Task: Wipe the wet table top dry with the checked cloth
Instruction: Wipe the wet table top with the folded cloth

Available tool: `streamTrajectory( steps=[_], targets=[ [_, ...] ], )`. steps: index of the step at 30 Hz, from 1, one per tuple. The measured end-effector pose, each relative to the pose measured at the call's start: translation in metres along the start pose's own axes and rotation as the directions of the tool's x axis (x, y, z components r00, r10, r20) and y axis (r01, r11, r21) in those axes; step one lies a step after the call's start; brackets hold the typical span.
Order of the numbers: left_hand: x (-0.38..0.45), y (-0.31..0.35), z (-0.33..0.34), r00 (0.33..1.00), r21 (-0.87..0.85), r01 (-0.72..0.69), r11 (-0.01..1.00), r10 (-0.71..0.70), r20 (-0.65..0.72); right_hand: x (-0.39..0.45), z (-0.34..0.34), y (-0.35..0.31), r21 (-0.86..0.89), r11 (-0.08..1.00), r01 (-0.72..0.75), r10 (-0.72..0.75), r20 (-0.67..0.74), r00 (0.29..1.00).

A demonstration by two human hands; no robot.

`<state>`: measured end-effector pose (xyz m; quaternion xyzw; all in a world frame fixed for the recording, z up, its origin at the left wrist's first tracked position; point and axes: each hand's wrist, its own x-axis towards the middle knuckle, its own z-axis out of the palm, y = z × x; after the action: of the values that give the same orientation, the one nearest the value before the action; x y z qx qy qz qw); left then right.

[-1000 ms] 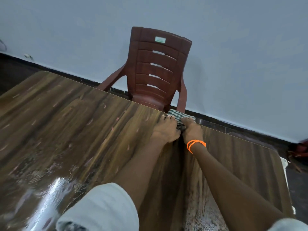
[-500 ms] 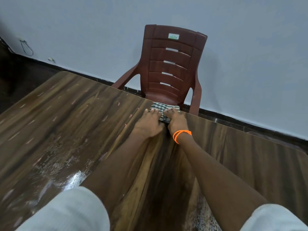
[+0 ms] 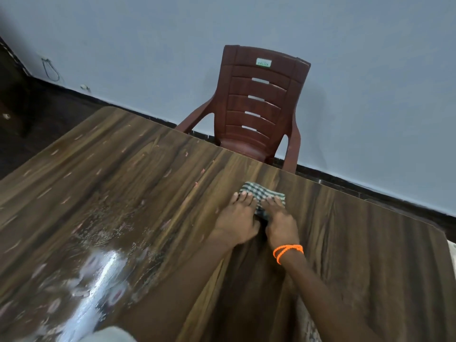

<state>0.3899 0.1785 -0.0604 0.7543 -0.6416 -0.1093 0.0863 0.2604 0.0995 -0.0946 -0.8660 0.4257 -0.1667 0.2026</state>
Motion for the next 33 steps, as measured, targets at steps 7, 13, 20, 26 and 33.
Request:
streamTrajectory(
  steps=[7,13,20,26,33],
  targets=[
    [0.01,-0.04,-0.012,0.987,0.071,0.157,0.985,-0.159,0.023,0.034,0.012,-0.064,0.056,0.997,0.059,-0.058,-0.024,0.998],
    [-0.055,-0.053,-0.005,0.981,-0.025,0.194,0.981,-0.194,-0.002,-0.011,0.037,-0.077,0.083,0.989,0.123,-0.128,0.062,0.99],
    [-0.085,-0.014,0.006,0.996,-0.018,0.083,0.996,-0.083,0.021,-0.05,0.013,-0.039,0.011,0.994,0.108,-0.108,0.071,0.992],
    [-0.072,-0.034,-0.005,0.991,0.017,0.135,0.991,-0.136,0.021,-0.019,0.02,-0.07,0.028,1.0,0.01,-0.012,0.066,0.998],
    [-0.127,-0.045,-0.004,0.984,-0.012,0.179,0.984,-0.179,0.023,-0.064,0.043,-0.086,0.06,0.984,0.166,-0.171,0.101,0.98]
  ],
)
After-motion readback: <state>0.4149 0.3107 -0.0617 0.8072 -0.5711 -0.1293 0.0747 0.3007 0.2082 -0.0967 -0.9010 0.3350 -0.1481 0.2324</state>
